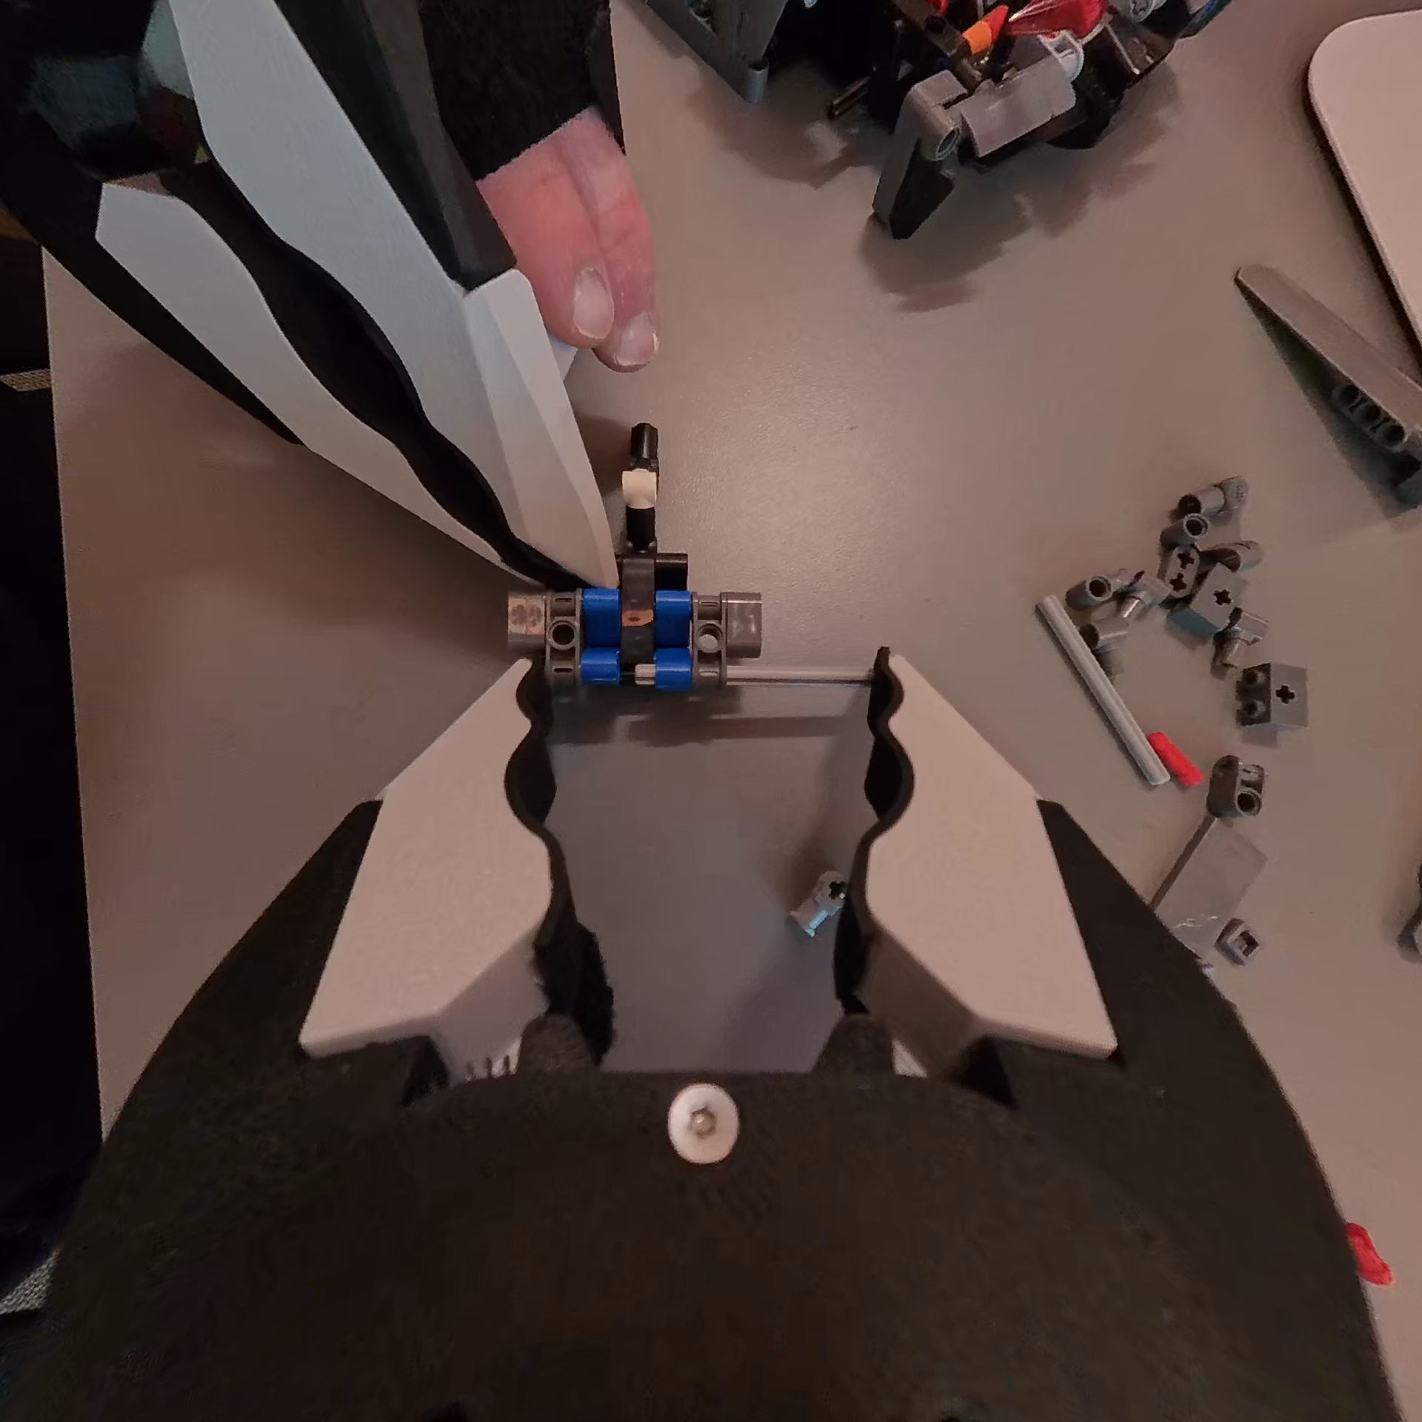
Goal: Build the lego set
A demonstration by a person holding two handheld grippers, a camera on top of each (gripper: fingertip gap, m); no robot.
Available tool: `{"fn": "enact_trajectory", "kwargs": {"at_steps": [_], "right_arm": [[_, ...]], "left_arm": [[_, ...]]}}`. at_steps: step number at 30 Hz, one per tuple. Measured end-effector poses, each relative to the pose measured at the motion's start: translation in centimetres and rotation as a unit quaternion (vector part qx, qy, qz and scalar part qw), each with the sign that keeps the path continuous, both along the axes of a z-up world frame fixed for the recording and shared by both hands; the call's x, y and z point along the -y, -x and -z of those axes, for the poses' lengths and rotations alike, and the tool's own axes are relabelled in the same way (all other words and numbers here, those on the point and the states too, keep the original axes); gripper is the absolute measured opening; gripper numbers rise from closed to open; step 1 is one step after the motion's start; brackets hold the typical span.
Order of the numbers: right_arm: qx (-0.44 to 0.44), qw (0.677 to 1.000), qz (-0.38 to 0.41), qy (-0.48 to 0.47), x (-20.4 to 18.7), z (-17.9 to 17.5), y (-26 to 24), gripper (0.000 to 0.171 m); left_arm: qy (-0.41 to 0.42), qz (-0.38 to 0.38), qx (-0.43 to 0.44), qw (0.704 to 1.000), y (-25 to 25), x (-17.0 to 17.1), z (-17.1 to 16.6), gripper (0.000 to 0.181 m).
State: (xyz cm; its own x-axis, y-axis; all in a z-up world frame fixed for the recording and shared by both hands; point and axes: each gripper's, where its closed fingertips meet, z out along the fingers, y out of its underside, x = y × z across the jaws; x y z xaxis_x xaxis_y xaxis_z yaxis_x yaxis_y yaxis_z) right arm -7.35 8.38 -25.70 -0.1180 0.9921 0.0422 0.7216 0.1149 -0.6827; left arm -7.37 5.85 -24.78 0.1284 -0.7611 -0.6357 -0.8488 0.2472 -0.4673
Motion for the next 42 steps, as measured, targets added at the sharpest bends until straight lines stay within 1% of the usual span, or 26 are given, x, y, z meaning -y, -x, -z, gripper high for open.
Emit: {"fn": "enact_trajectory", "kwargs": {"at_steps": [12, 14, 26, 28, 42], "right_arm": [[0.007, 1.000, -0.003, -0.002, 0.11, 0.00, -0.13, 0.079], [0.008, 1.000, -0.007, -0.001, 0.24, 0.00, -0.17, 0.075], [0.009, 1.000, -0.011, -0.001, 0.35, -0.01, -0.32, 0.074], [0.009, 1.000, -0.017, -0.002, 0.53, -0.04, -0.35, 0.066], [0.009, 1.000, -0.022, -0.006, 0.64, -0.07, -0.40, 0.066]], "left_arm": [[0.000, 0.000, 0.000, 1.000, -0.10, 0.04, 0.02, 0.000], [-0.001, -0.001, 0.000, 1.000, -0.11, 0.02, 0.01, 0.000], [0.000, -0.001, 0.000, 1.000, -0.22, 0.04, 0.03, 0.000], [0.000, -0.001, 0.000, 1.000, -0.25, 0.00, 0.01, 0.000], [-0.001, -0.002, -0.001, 1.000, -0.26, -0.01, 0.02, 0.000]]}}
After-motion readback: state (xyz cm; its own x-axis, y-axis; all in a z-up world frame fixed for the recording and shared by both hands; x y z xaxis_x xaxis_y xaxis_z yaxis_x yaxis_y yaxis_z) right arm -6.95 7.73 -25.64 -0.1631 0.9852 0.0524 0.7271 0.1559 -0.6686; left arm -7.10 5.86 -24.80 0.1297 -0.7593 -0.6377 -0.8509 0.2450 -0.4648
